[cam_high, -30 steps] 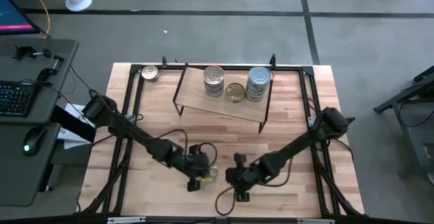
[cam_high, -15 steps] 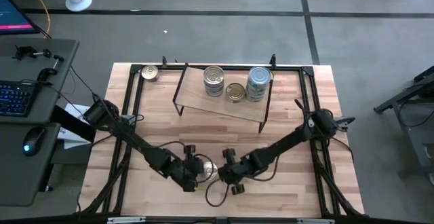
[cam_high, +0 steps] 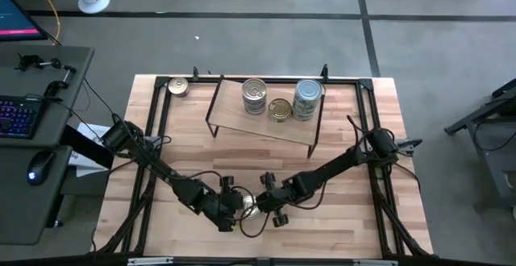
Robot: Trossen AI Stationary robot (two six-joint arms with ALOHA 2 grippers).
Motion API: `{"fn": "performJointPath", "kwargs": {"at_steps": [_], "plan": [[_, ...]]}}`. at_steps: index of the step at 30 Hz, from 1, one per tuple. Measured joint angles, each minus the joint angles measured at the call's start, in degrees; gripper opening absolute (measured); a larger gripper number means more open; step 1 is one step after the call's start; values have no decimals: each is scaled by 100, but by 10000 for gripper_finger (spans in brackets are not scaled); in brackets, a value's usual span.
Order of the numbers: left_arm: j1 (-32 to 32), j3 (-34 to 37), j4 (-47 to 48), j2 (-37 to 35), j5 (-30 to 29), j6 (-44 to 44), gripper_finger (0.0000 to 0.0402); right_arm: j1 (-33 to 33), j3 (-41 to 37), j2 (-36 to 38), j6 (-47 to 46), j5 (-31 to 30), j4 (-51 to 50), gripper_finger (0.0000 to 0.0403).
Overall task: Stack canned seafood by type on shelf
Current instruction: Stack the blue pink tuna can on top of the other blue pink tuna can on the shelf
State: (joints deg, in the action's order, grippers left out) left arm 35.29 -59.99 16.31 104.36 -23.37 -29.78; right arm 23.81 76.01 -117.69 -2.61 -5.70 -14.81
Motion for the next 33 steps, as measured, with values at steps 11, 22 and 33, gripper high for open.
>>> {"fn": "performJointPath", "kwargs": {"at_steps": [11,22,33], "plan": [[4,10,95,-26,-31,260,0,214,0,267,6,-80,668,0],[-2,28,248,6,-49,253,0,166,4,276,-17,-472,1516,0],[2,26,1728,-527,-314,-62,0,154,4,511,314,-672,1461,0]]}}
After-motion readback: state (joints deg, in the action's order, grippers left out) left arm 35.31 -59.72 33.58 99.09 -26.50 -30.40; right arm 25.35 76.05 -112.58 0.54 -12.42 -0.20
